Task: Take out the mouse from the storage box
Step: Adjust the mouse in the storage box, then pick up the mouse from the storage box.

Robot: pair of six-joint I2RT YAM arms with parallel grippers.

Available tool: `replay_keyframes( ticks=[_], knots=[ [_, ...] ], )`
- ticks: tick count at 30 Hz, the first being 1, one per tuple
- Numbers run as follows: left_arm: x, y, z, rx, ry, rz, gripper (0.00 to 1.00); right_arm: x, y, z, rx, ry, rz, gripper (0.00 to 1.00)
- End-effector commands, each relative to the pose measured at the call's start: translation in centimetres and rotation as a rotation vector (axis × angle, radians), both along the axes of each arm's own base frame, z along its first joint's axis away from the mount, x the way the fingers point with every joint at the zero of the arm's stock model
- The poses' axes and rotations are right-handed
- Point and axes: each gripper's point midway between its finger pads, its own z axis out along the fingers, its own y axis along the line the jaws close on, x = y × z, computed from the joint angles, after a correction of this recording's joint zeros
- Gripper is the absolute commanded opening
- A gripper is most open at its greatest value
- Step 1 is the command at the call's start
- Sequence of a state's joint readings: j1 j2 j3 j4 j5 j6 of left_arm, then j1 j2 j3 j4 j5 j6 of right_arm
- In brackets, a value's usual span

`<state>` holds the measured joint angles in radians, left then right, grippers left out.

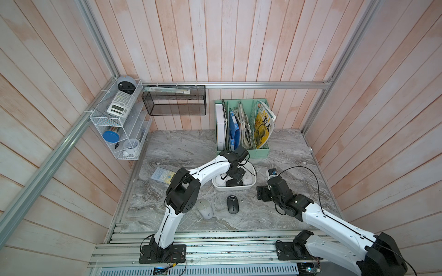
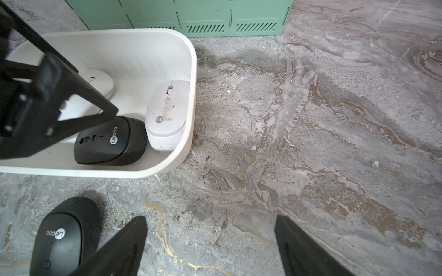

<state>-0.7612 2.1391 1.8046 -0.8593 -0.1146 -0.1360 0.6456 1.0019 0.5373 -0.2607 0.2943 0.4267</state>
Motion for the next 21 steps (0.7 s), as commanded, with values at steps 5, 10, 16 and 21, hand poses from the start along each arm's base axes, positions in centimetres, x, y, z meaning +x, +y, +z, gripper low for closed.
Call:
replay_keyframes(
  ticks=[5,10,16,21],
  knots=[
    [1.7,4.6,1.1,0.026,-0.053,0.171,0.83,0.1,-0.3,0.1,0.014,-0.009,-0.023,0.91],
    [1.3,4.9,-1.2,0.065,0.004,0.159,0.83,0.1,-0.4,0.1,0.012,-0.008,-0.025,0.90],
    [1.0,4.9,-3.6,0.099,0.050,0.154,0.82,0.1,-0.3,0.0,0.012,-0.006,-0.025,0.90],
    [1.2,5.1,-5.0,0.124,0.063,0.162,0.78,0.2,-0.3,-0.1,0.011,-0.003,-0.025,0.91]
  ],
)
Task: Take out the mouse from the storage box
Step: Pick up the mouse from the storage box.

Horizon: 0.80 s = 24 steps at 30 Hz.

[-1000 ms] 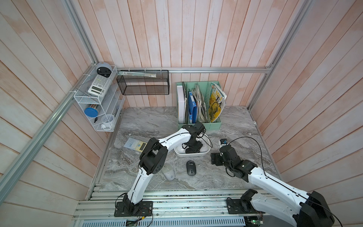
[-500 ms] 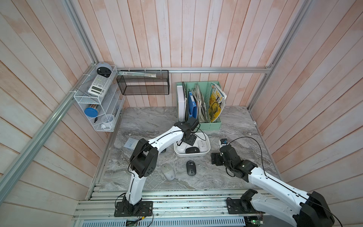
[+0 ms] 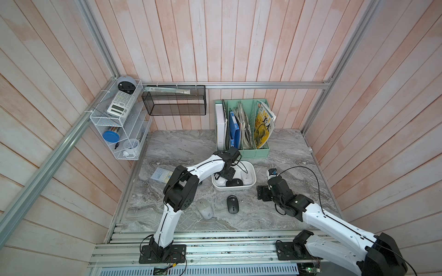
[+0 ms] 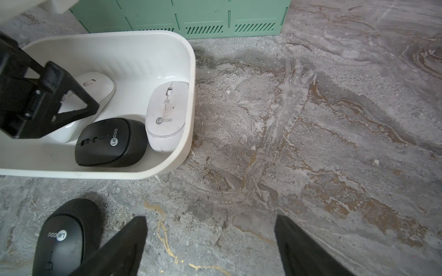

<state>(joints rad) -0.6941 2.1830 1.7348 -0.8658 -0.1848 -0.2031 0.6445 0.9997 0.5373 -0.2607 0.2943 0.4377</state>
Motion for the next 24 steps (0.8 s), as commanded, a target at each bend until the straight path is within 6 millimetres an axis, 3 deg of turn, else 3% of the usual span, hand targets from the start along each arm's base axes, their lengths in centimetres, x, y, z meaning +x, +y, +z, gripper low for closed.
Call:
replay_keyframes(
  ticks=[1,8,11,24],
  knots=[
    [0.1,0.2,-1.1,0.021,0.015,0.013,0.76,0.2,-0.3,-0.1,0.001,-0.003,-0.015,0.91],
    [0.2,-0.2,-1.9,0.019,0.032,0.010,0.63,0.2,-0.3,-0.1,0.001,-0.004,-0.017,0.91],
    [0.4,-0.3,-1.4,0.010,0.023,0.015,0.58,0.2,-0.3,-0.1,0.001,-0.005,-0.020,0.90],
    [0.1,-1.4,4.8,-0.069,-0.079,0.018,0.55,0.2,-0.7,0.1,-0.002,-0.020,-0.036,0.91]
  ],
)
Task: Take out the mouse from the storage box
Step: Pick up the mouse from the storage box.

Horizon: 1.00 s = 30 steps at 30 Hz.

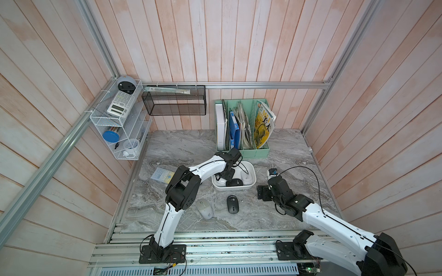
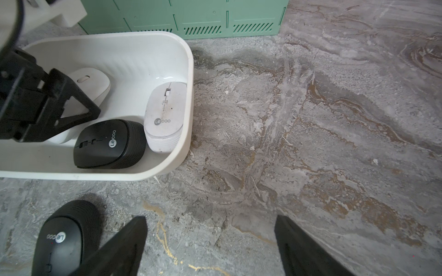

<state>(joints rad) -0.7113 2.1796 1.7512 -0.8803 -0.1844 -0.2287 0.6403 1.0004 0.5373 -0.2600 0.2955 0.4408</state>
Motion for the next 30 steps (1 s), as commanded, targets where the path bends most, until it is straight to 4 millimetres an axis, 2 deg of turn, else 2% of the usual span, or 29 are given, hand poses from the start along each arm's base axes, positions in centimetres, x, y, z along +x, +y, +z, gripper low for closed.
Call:
replay_keyframes(
  ticks=[1,5,8,16,19,23,27,28,30],
  knots=[
    [0.5,-0.6,4.8,-0.063,-0.084,0.015,0.55,0.1,-0.7,0.2,-0.004,-0.024,-0.032,0.91],
    [0.0,-0.5,6.8,-0.089,-0.105,0.032,0.55,0.1,-1.3,0.8,-0.001,-0.053,-0.055,0.91],
    [-1.1,-0.8,8.1,-0.096,-0.113,0.031,0.55,-0.1,-2.1,1.4,-0.003,-0.081,-0.084,0.90],
    [-5.7,-3.0,10.0,-0.189,-0.105,0.027,0.55,-0.7,-5.4,3.1,-0.018,-0.164,-0.211,0.91],
    [-7.3,-2.9,10.2,-0.203,-0.079,0.064,0.55,-1.0,-6.3,3.6,0.000,-0.193,-0.246,0.91],
    [-9.4,-4.0,10.1,-0.228,-0.072,0.078,0.55,-1.4,-7.6,4.3,0.013,-0.232,-0.293,0.92],
    [-11.5,-5.3,8.7,-0.236,-0.055,0.093,0.55,-2.0,-9.3,4.9,0.002,-0.260,-0.361,0.92],
    [-12.7,-6.4,8.2,-0.248,-0.043,0.076,0.55,-2.2,-9.5,5.1,0.006,-0.271,-0.372,0.93],
    [-13.9,-7.6,7.3,-0.263,-0.027,0.072,0.55,-2.4,-10.0,5.4,0.018,-0.290,-0.388,0.93]
  ],
)
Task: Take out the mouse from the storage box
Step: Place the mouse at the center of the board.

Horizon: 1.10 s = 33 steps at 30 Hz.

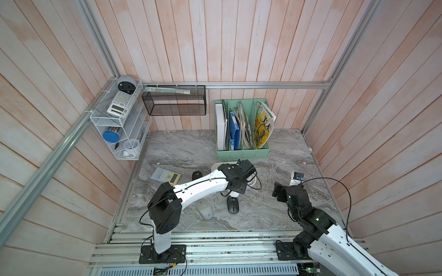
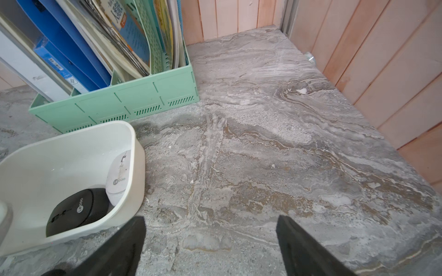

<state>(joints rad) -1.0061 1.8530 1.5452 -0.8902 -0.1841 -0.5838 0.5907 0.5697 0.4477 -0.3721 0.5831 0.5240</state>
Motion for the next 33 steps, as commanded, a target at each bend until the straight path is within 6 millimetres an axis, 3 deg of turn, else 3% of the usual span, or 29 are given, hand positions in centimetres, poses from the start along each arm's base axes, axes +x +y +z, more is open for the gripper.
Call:
replay_keyframes(
  ticks=[1,7,14,25,33],
  knots=[
    [-1.7,-2.4,-0.6,-0.067,0.011,0.027,0.55,-0.8,-1.9,-0.4,-0.016,-0.009,-0.078,0.93],
    [-3.4,-5.8,-2.6,-0.082,0.028,0.012,0.55,-1.3,-2.7,0.0,0.001,-0.040,-0.103,0.94],
    [-4.1,-7.6,-5.4,-0.052,0.057,0.010,0.54,-1.5,-3.0,0.1,0.000,-0.042,-0.115,0.94],
    [-4.5,-9.4,-8.2,-0.035,0.096,-0.004,0.55,-1.6,-3.2,0.2,0.005,-0.048,-0.125,0.95],
    [-4.5,-9.2,-8.4,-0.031,0.091,0.000,0.70,-1.5,-3.2,0.0,0.004,-0.044,-0.126,0.95]
  ],
)
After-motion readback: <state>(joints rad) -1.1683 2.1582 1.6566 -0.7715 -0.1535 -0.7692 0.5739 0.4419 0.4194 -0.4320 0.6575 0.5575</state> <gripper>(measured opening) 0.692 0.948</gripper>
